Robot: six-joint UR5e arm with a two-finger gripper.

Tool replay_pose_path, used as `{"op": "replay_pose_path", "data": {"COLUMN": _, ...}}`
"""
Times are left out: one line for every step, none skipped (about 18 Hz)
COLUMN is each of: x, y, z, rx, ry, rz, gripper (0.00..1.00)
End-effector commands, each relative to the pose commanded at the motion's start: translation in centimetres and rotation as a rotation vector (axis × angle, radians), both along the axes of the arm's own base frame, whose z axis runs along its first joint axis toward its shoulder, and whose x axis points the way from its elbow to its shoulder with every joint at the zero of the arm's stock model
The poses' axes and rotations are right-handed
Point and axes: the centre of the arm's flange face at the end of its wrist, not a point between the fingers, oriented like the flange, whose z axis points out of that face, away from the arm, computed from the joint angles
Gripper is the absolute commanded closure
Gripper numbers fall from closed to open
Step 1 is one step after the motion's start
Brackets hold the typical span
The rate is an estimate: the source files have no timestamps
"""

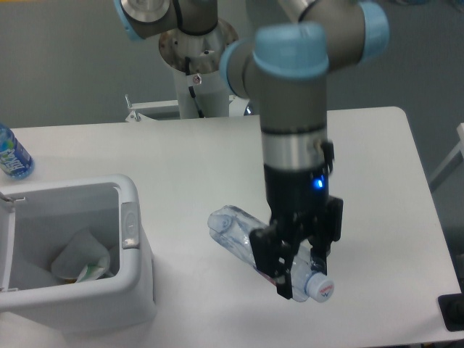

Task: Place the trash in the trash can
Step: 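Carry the bottle over the white bin and lower it inside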

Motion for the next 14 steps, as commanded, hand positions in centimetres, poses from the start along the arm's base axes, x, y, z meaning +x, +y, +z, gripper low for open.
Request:
{"op": "replay_pose_path", "data": {"x": 1.3, "y": 0.2, "z": 1.0, "rx": 0.010, "ry": 0.013, "rz": -0.015, "gripper": 0.38}}
{"op": "replay_pose_path", "data": {"x": 2.5, "y": 0.4, "z": 1.9, "rx": 0.019, "ry": 0.022, "rz": -0.030, "gripper": 0.38}}
{"op": "replay_pose_path", "data": {"x": 4.1, "y": 1.0, "z": 2.6, "rx": 0.028, "ry": 0.032, "rz": -0.054, "gripper": 0.38}}
{"op": "replay_pose_path", "data": {"x": 5.7, "y": 1.8, "z": 2.8, "rx": 0.031, "ry": 0.035, "rz": -0.081, "gripper": 0.38}}
{"op": "replay_pose_path", "data": {"x": 7.2, "y": 2.4, "z": 3.1, "rx": 0.038, "ry": 0.042, "rz": -0.105, "gripper": 0.38}}
{"op": "replay_pose_path", "data": {"x": 9.2, "y": 3.4, "z": 3.0, "rx": 0.038, "ry": 0.045, "rz": -0.136, "gripper": 0.38}}
{"op": "replay_pose_path", "data": {"x": 10.9, "y": 4.1, "z": 3.0, "rx": 0.038, "ry": 0.048, "rz": -0.163, "gripper": 0.38}}
{"op": "replay_pose_path", "data": {"x": 12.2, "y": 4.7, "z": 3.0, "rx": 0.036, "ry": 0.052, "rz": -0.183, "gripper": 0.38}}
{"op": "replay_pose_path", "data": {"x": 13.1, "y": 5.0, "z": 3.3, "rx": 0.040, "ry": 0.054, "rz": -0.198, "gripper": 0.38}}
{"op": "replay_pose_path", "data": {"x": 14.5, "y": 5.5, "z": 3.2, "rx": 0.040, "ry": 0.053, "rz": -0.220, "gripper": 0.38}}
{"op": "replay_pose_path", "data": {"x": 15.7, "y": 6.1, "z": 2.8, "rx": 0.035, "ry": 0.051, "rz": -0.242, "gripper": 0.38}}
{"op": "replay_pose_path", "data": {"x": 16.5, "y": 6.6, "z": 2.2, "rx": 0.025, "ry": 0.048, "rz": -0.259, "gripper": 0.38}}
{"op": "replay_pose_path", "data": {"x": 17.1, "y": 7.1, "z": 1.5, "rx": 0.015, "ry": 0.044, "rz": -0.276, "gripper": 0.38}}
{"op": "replay_pose_path", "data": {"x": 18.2, "y": 8.1, "z": 0.4, "rx": 0.001, "ry": 0.038, "rz": -0.299, "gripper": 0.37}}
